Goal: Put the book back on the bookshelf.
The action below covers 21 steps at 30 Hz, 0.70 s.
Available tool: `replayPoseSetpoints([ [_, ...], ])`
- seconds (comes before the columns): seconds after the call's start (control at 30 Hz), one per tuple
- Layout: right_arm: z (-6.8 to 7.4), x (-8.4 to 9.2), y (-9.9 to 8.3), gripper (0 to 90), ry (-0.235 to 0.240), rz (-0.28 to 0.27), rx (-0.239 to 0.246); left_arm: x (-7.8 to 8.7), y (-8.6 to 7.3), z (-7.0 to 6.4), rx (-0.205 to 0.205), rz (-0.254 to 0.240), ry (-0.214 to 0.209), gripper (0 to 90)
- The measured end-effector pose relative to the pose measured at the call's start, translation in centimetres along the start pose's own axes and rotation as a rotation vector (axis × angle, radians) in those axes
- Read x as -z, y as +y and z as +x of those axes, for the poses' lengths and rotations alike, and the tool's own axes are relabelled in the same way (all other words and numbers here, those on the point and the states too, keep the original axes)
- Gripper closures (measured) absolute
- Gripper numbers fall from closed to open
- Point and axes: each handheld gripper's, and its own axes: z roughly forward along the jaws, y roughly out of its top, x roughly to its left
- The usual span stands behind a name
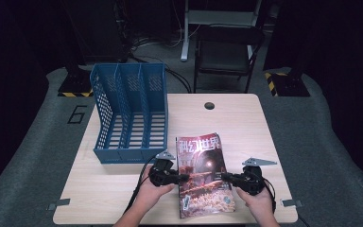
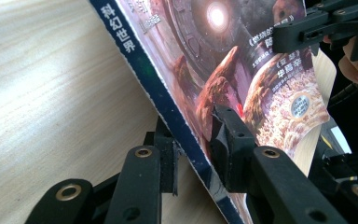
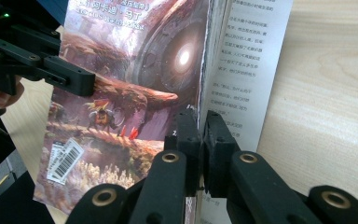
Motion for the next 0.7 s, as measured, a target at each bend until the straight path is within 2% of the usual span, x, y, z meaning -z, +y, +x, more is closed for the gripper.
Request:
replayPoseSetpoints([
  [0.03, 0.2, 0.1, 0.1, 87.0, -0.001, -0.006, 0.002, 0.1, 0.0, -0.2, 0.004, -0.013, 0.009, 73.6],
  [0.07, 0.4, 0.2, 0.1, 87.0, -0.002, -0.013, 0.009, 0.3, 0.2, -0.2, -0.01, -0.011, 0.01, 74.0],
  [0.13, 0.9, 0.6, 0.3, 87.0, 0.004, -0.054, 0.031, 0.6, 0.3, -0.5, -0.012, -0.032, 0.021, 75.4],
  [0.27, 1.4, 1.0, 0.5, 87.0, 0.012, -0.094, 0.041, 1.3, 0.7, -0.9, -0.015, -0.066, 0.034, 76.9],
  [0.33, 1.8, 1.2, 0.7, 87.1, 0.013, -0.115, 0.066, 1.7, 0.9, -1.1, -0.059, -0.083, 0.063, 77.8],
  [0.37, 2.0, 1.4, 0.8, 87.1, 0.016, -0.125, 0.074, 1.9, 0.9, -1.3, -0.064, -0.094, 0.073, 78.0],
  [0.5, 2.5, 1.8, 0.9, 87.1, 0.011, -0.147, 0.087, 2.2, 1.1, -1.6, -0.066, -0.118, 0.079, 78.7],
  [0.6, 2.9, 2.1, 1.1, 87.1, 0.0, -0.174, 0.118, 2.8, 1.4, -1.8, -0.081, -0.133, 0.087, 79.8],
  [0.7, 3.1, 2.1, 1.2, 87.0, -0.001, -0.174, 0.131, 2.9, 1.6, -1.8, -0.082, -0.141, 0.097, 80.4],
])
